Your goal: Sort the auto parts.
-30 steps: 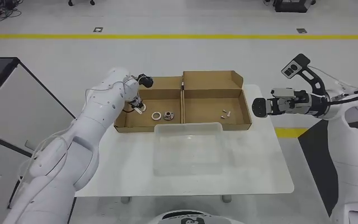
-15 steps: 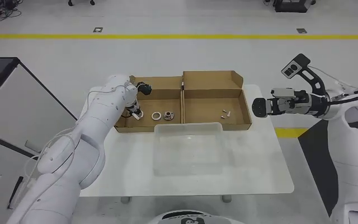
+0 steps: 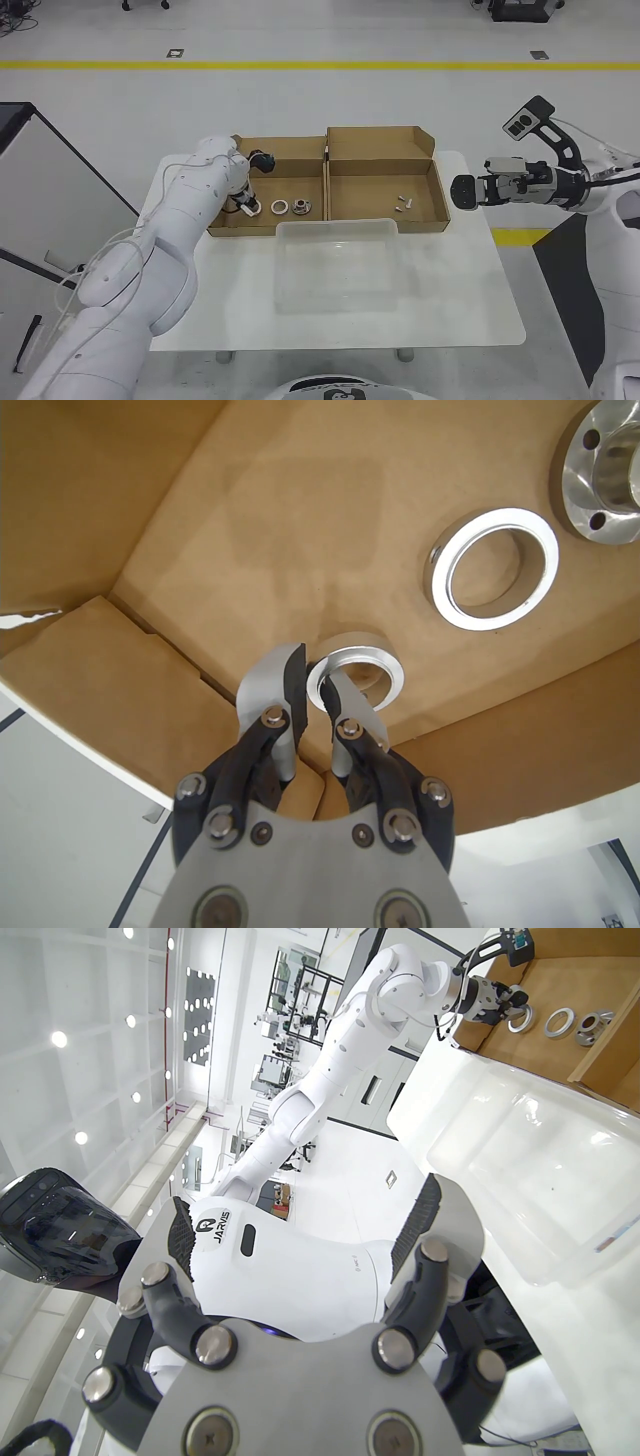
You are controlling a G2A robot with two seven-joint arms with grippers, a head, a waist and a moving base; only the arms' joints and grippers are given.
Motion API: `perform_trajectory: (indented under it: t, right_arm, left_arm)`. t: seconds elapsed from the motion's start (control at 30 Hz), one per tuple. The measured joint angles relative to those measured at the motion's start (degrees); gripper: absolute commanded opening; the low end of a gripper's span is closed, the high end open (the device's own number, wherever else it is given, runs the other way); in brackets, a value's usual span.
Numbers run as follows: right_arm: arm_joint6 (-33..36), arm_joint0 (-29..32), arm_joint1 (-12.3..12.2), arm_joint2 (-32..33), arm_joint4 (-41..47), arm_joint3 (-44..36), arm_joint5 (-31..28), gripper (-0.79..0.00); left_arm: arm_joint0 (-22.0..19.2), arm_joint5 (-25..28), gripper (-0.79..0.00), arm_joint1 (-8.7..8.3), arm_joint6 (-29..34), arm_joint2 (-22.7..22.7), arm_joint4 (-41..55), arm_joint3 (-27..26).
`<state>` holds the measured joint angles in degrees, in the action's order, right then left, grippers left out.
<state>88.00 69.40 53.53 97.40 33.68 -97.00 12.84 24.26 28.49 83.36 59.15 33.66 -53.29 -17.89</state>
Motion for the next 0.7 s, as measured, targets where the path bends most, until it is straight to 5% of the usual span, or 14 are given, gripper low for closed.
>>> perform_trajectory:
  t: [0.07, 0.1, 0.13, 0.2, 0.7]
  right_arm:
    - [0.0, 0.0, 0.0, 0.0, 0.0, 0.0, 0.0, 0.000]
    - [0.0, 0.0, 0.0, 0.0, 0.0, 0.0, 0.0, 0.000]
    - [0.0, 0.0, 0.0, 0.0, 0.0, 0.0, 0.0, 0.000]
    - [0.0, 0.0, 0.0, 0.0, 0.0, 0.0, 0.0, 0.000]
    - [0.0, 0.0, 0.0, 0.0, 0.0, 0.0, 0.0, 0.000]
  left_arm:
    - [-0.2, 0.2, -0.397, 0.25, -0.3, 0.0, 0.2, 0.6]
    - [-0.2, 0.3, -0.277, 0.34, -0.6, 0.1, 0.3, 0.9]
    - [-0.3, 0.4, -0.068, 0.42, -1.0, 0.1, 0.3, 1.1]
    - [-0.6, 0.5, 0.000, 0.60, -1.5, 0.1, 0.4, 1.4]
    - [-4.3, 4.6, 0.000, 0.40, -6.3, 2.6, 3.4, -0.6]
